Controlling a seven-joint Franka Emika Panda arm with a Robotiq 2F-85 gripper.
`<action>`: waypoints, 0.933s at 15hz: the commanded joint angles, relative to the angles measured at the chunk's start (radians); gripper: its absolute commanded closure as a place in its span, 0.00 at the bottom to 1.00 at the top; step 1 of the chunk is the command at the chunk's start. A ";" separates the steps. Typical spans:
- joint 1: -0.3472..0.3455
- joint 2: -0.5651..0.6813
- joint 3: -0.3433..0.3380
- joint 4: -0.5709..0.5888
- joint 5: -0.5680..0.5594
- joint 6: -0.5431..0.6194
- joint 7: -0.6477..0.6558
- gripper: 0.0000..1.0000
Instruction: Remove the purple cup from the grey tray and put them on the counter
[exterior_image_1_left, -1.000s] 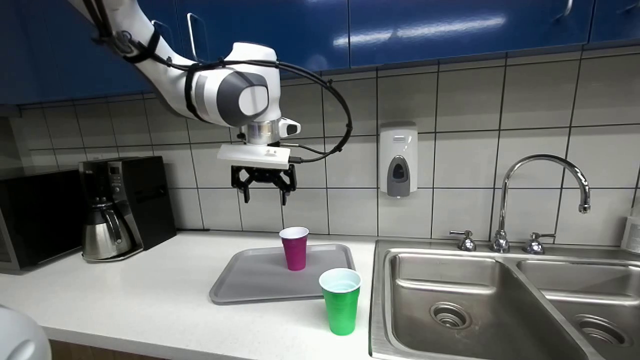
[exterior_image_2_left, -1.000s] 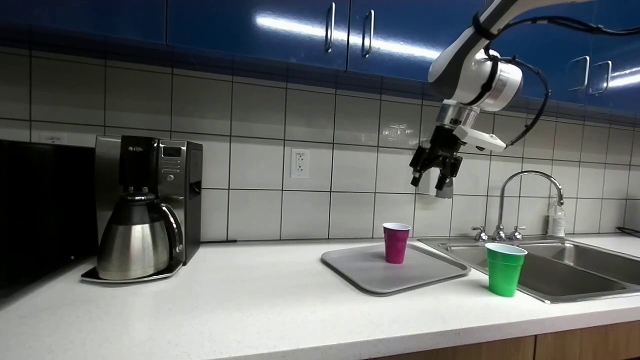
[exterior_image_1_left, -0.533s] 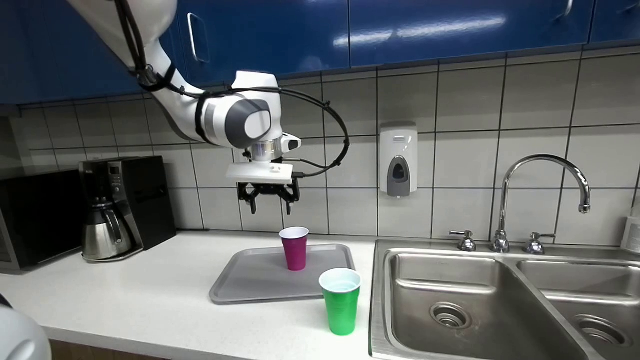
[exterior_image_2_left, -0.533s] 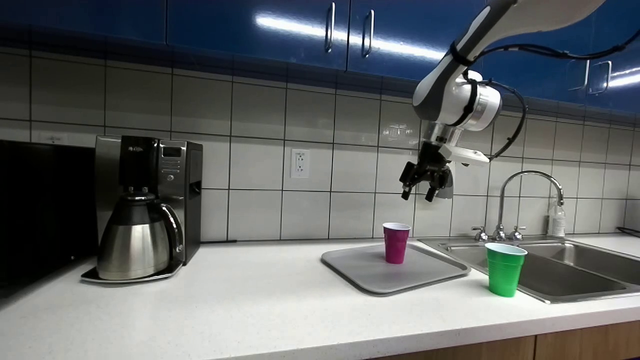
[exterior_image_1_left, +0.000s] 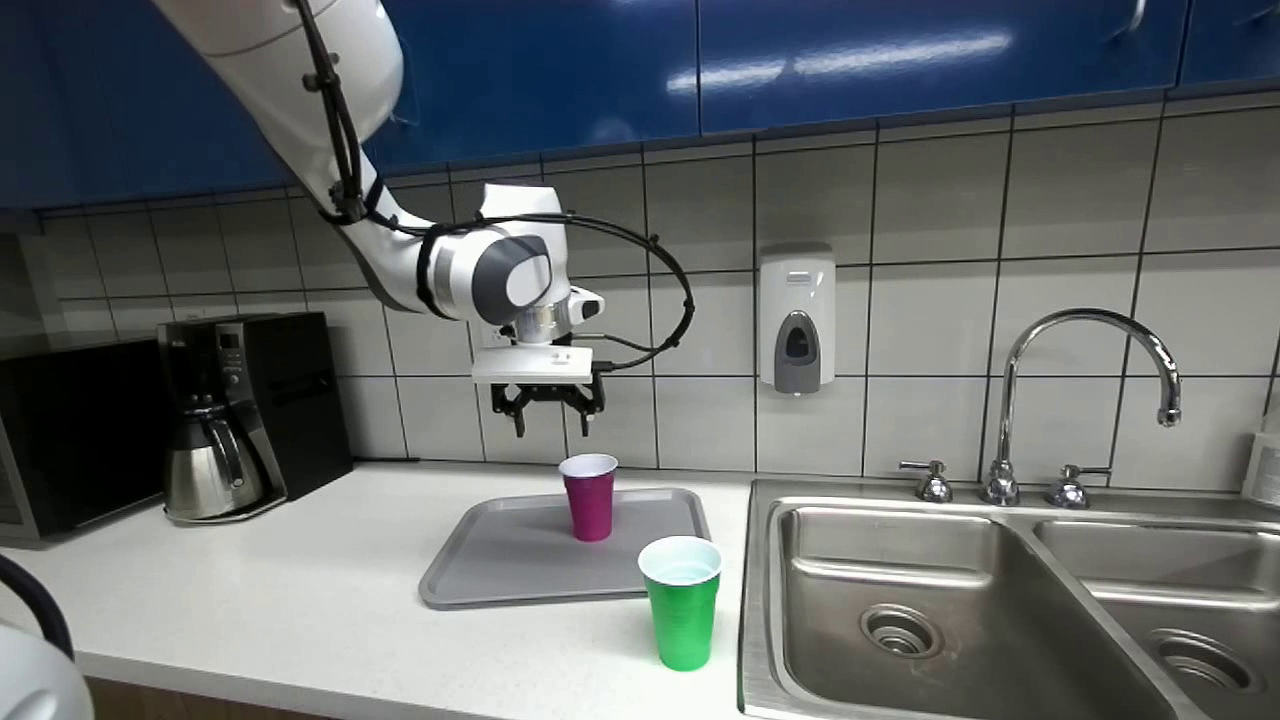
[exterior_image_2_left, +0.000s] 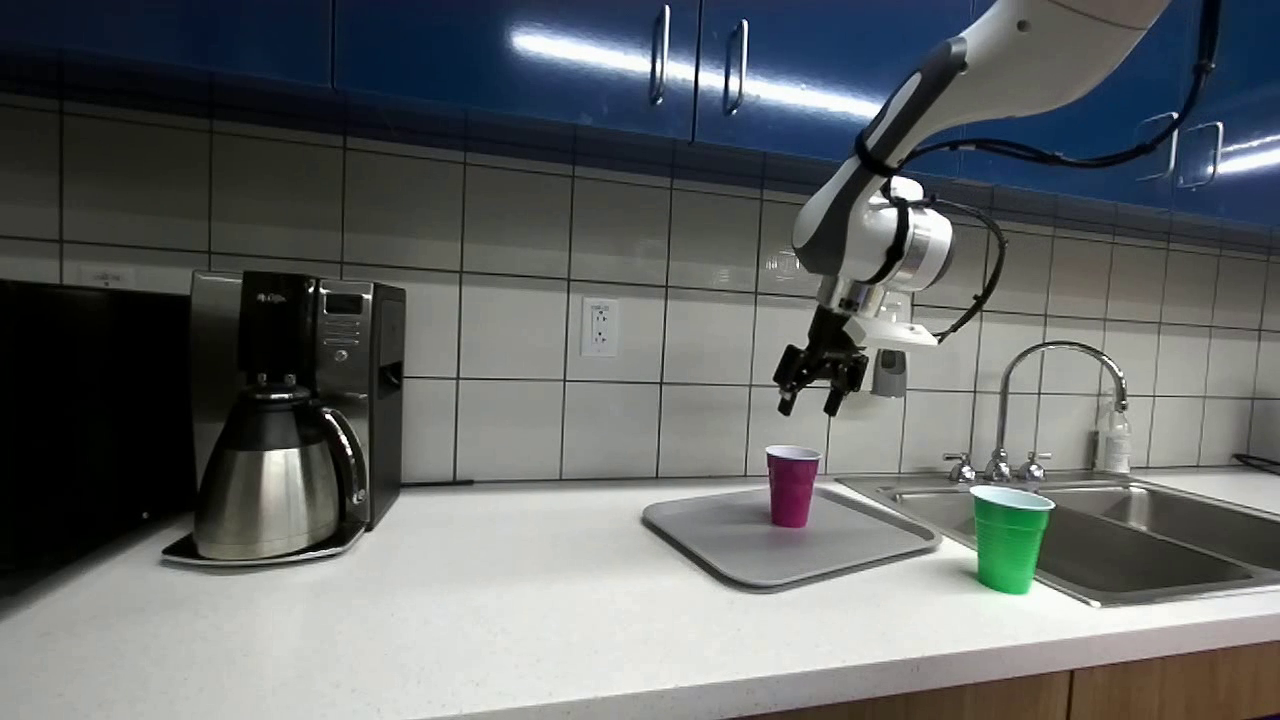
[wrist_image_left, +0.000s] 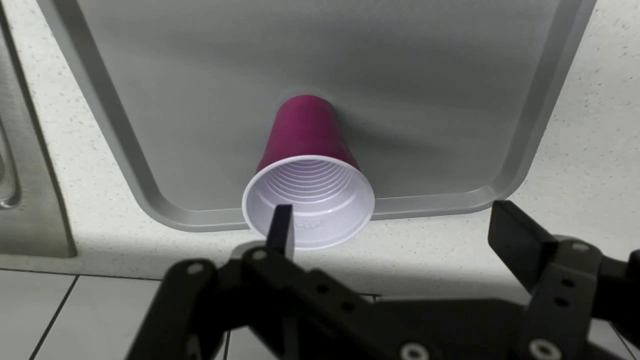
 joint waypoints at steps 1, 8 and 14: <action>-0.053 0.084 0.053 0.092 -0.021 0.006 -0.006 0.00; -0.091 0.185 0.100 0.186 -0.043 0.002 -0.001 0.00; -0.110 0.247 0.132 0.236 -0.065 -0.005 0.001 0.00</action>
